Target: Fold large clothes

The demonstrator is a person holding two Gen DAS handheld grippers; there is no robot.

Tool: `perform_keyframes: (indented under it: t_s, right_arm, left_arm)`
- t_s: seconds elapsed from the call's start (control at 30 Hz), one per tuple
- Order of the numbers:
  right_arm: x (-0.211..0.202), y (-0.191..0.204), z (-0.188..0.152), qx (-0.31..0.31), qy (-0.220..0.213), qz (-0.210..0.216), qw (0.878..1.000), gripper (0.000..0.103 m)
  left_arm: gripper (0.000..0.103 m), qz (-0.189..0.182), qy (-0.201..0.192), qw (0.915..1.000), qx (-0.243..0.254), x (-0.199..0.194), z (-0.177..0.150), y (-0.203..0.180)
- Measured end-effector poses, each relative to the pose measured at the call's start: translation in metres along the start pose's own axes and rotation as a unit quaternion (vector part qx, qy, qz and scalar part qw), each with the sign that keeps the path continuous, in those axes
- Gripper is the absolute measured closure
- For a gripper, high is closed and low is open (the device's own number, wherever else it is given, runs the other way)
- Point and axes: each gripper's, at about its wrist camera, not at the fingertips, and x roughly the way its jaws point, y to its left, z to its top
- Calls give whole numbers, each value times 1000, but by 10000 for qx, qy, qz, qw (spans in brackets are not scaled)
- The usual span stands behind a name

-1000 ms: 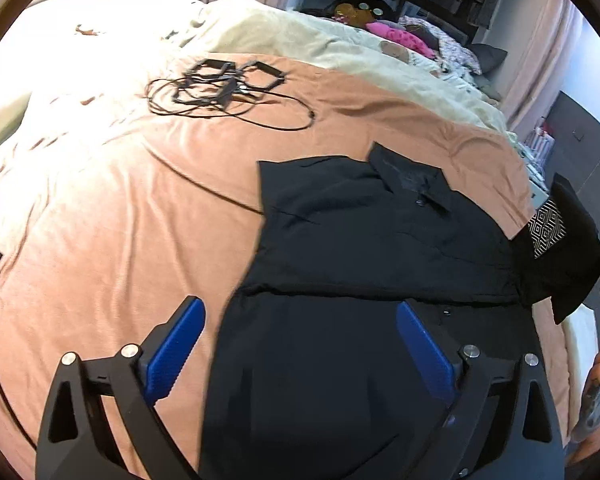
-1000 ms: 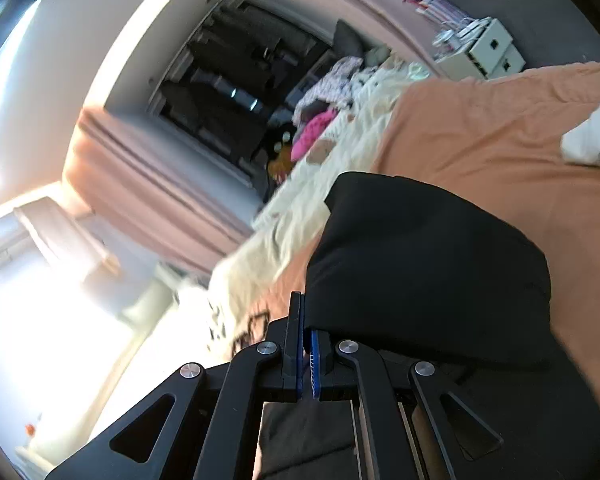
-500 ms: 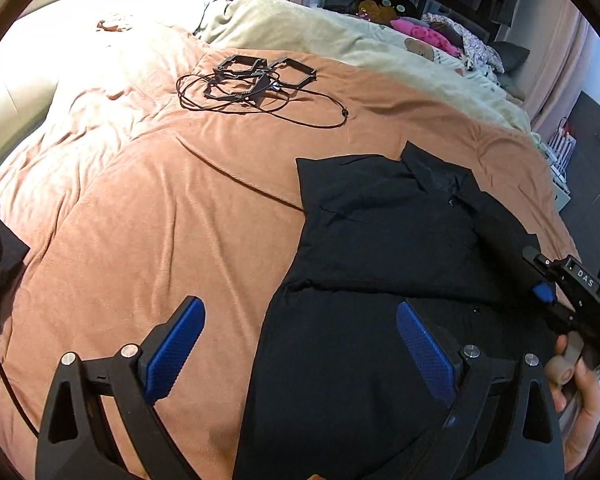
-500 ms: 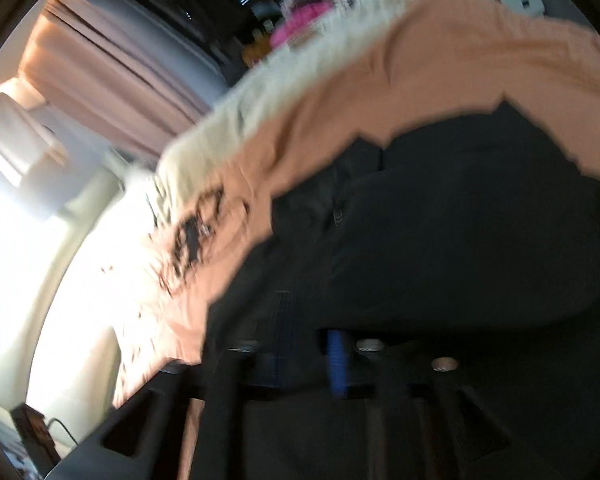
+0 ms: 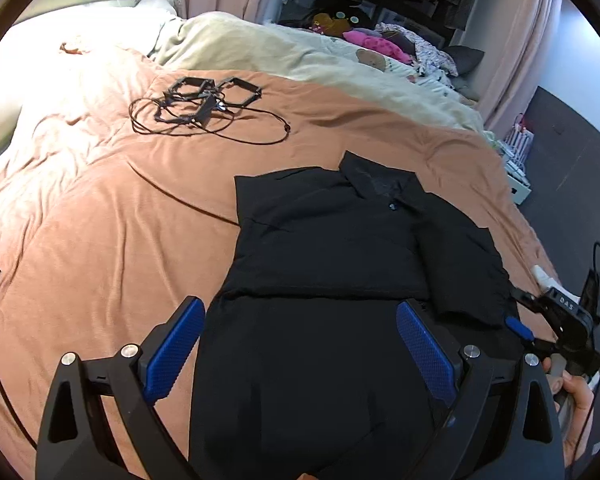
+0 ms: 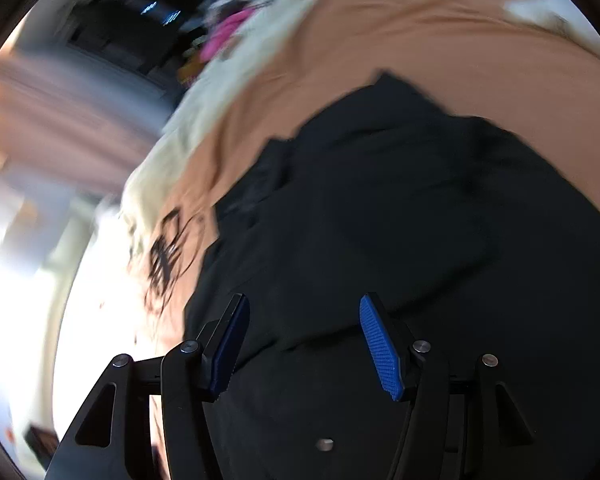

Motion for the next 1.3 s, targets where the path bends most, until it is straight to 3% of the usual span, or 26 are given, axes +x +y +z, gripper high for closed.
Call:
perform_keyframes:
  t_s: [0.07,0.23,0.37,0.43,0.5,0.53,0.73,1.03,1.13,1.3]
  right_arm:
    - [-2,-20,5,299,-41,-126,9995,45]
    - [8,-46,13,690,-43,-294,9972,45]
    - [24,-60,17,811,-143,-596,9948,45]
    - [29,-67,18,970,-226,-503,9938,58]
    - [29,-65,20,913,-246,-344,9949,89]
    - [28,-61,21,878,-270,-170,9956,89]
    - [21,-19,22,203,-532,505,9971,93]
    - [43,73,-5,-1043,-313,1064,9883,96]
    - [62,110,-29,-1460,-32,1311,9806,98]
    - [97,148,-69,-1782,672,1661,9675,99]
  left_arm:
    - [4,213,-146,9996,120,0,0,-8]
    - [5,-33,-383,9991,-204,3,-3,-5]
    - [12,240,-413,9987,-183,9,-2,-4]
    - [14,191,-268,9993,-168,14,-3,-2]
    - [14,101,-174,9996,-202,17,-4,2]
    - [14,68,-179,9996,-212,16,-4,4]
    - [14,-68,-96,9989,-448,15,-3,21]
    - [14,154,-98,9973,-710,16,-1,50]
    - [14,35,-58,9958,-908,17,-2,64]
    - [14,170,-24,9944,-1038,19,-5,80]
